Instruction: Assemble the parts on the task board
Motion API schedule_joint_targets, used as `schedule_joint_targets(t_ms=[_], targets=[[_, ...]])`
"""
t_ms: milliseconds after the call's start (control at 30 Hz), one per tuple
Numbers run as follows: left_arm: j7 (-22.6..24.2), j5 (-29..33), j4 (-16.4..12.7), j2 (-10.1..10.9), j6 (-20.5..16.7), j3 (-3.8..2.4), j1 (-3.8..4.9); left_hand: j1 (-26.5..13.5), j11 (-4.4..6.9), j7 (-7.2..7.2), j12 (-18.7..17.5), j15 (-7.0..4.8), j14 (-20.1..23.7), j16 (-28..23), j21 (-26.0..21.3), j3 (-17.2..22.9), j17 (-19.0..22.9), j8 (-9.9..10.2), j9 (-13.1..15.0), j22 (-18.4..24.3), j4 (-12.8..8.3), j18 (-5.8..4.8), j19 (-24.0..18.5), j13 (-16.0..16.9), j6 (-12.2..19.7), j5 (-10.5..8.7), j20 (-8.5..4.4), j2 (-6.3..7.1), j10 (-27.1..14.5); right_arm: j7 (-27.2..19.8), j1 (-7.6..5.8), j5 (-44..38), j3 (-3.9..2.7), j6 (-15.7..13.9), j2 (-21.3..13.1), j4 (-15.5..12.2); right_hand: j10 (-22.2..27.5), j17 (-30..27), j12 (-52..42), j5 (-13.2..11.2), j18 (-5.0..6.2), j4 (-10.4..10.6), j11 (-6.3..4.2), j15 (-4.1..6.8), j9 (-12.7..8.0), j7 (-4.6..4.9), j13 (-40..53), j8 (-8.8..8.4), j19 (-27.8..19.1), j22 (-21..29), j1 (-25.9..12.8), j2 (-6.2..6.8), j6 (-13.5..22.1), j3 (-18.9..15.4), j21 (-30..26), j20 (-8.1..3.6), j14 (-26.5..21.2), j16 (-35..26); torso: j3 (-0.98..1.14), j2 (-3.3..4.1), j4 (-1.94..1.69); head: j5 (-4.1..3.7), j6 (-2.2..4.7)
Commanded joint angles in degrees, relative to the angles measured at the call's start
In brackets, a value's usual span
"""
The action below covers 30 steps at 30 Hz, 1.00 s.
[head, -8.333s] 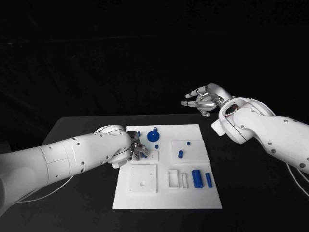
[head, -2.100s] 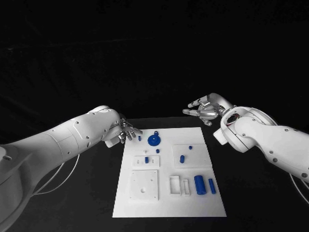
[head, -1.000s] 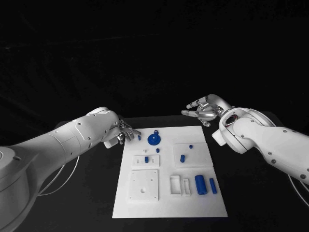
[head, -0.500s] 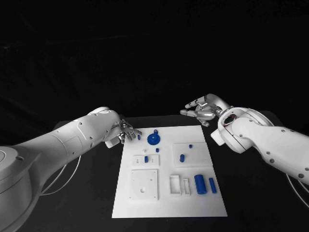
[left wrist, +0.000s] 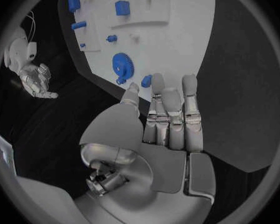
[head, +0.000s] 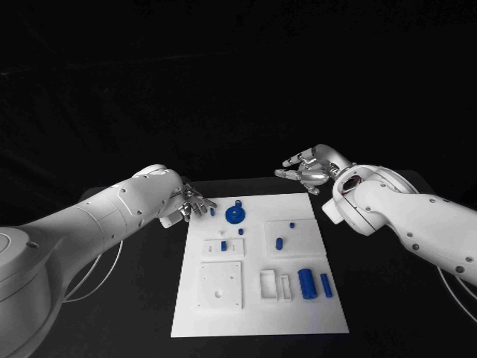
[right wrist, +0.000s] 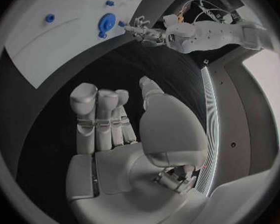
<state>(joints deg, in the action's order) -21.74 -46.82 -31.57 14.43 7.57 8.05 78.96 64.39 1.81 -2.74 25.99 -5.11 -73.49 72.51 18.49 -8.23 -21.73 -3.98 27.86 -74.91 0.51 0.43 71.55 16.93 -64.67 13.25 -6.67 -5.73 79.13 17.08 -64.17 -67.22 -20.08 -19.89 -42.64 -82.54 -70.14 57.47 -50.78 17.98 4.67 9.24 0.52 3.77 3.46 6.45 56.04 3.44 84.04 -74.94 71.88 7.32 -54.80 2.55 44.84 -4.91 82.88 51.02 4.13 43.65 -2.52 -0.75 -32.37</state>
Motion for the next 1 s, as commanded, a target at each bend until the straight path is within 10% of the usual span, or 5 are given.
schedule_joint_targets(t_ms=[33,1000], targets=[[1.14,0.62,0.22,-0.29,1.25,-0.02,0.01,0.00,0.00,0.00,0.26,-0.02,0.42,-0.01,-0.29,-0.22,0.06,0.21,-0.09,-1.12,-0.07,0.52,-0.06,-0.07,0.42,-0.18,0.40,-0.21,-0.29,-0.08,-0.04,-0.57,-0.03,0.08,0.11,-0.09,-0.14,0.05,-0.26,0.17,0.57,-0.21,-0.36,0.20,0.07,0.12,0.05,0.06,1.34,-5.38,-0.21,-0.41,-0.05,-0.22,0.11,-0.09,0.25,0.22,0.01,0.05,0.02,-0.05,-0.02],[1.33,2.08,2.20,-1.34,2.24,0.06,-0.58,0.91,-0.05,-0.10,0.40,0.05,0.59,0.10,-0.30,0.04,0.18,0.20,-0.71,-1.14,-0.26,0.57,-0.16,0.00,0.72,-0.31,0.48,-0.43,-0.53,-0.01,-0.17,-0.61,-0.03,0.10,0.39,-0.10,-0.15,0.05,-0.25,0.15,0.56,-0.33,-0.37,0.20,0.07,0.11,0.03,0.06,1.33,-5.39,-0.27,-0.43,-0.10,-0.33,0.21,-0.08,0.25,0.22,-0.01,0.03,-0.11,-0.31,-0.16]])
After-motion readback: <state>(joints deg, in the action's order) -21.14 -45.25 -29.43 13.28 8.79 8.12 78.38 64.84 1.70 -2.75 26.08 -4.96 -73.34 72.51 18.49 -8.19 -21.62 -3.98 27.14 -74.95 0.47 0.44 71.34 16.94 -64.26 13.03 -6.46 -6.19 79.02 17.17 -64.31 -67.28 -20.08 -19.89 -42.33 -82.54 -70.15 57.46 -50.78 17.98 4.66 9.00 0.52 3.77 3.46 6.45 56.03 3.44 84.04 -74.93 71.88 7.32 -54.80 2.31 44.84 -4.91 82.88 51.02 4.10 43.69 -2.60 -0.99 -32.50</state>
